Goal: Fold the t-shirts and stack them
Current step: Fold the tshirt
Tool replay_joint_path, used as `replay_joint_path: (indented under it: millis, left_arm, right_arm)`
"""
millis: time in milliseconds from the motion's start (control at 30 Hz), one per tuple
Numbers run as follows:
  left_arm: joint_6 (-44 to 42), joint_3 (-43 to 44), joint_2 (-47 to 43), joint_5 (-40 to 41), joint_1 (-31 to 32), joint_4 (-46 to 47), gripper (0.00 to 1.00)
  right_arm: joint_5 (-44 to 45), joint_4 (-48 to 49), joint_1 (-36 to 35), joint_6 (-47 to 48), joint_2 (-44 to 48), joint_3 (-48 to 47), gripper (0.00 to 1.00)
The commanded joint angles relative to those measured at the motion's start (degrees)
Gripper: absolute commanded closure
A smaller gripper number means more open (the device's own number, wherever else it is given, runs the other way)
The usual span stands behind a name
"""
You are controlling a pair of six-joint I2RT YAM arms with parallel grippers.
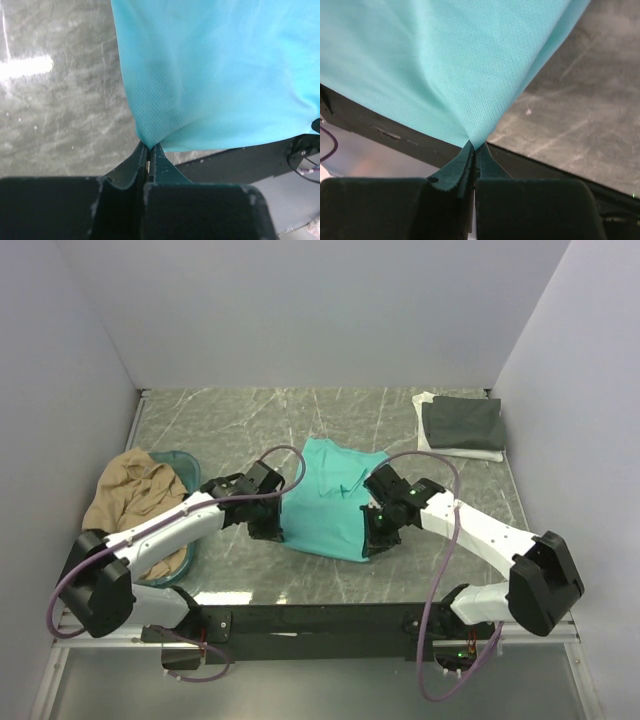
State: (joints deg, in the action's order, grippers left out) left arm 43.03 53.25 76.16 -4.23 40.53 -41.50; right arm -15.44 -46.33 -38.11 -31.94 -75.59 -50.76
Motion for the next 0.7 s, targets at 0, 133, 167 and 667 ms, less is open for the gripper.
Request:
replay_joint_path:
  millis: [0,133,167,667]
  left_arm:
    - [0.5,2.1,-2.3,0.5,0.0,-6.0,0.99]
    - [0.7,2.9,-4.7,-2.6,0.2,-11.2,0.99]
    - [0.9,3.1,-6.2,-3.1,0.2,-12.0,0.99]
    - [-3.3,11.0,-4.4,-6.5,0.2,-17.3,0.99]
  right_arm:
    - [0.3,-7.8,-0.3,-0.1,3.1,-1.5,1.0]
    - [-2.4,-10.9,-0.5,-1.2,6.4,-1.6,1.0]
    - [-2.7,-11.6,-0.7,-1.5,7.1,-1.7,1.0]
    - [-2.0,-15.4,0.0,-5.0,8.2,-6.5,1.0]
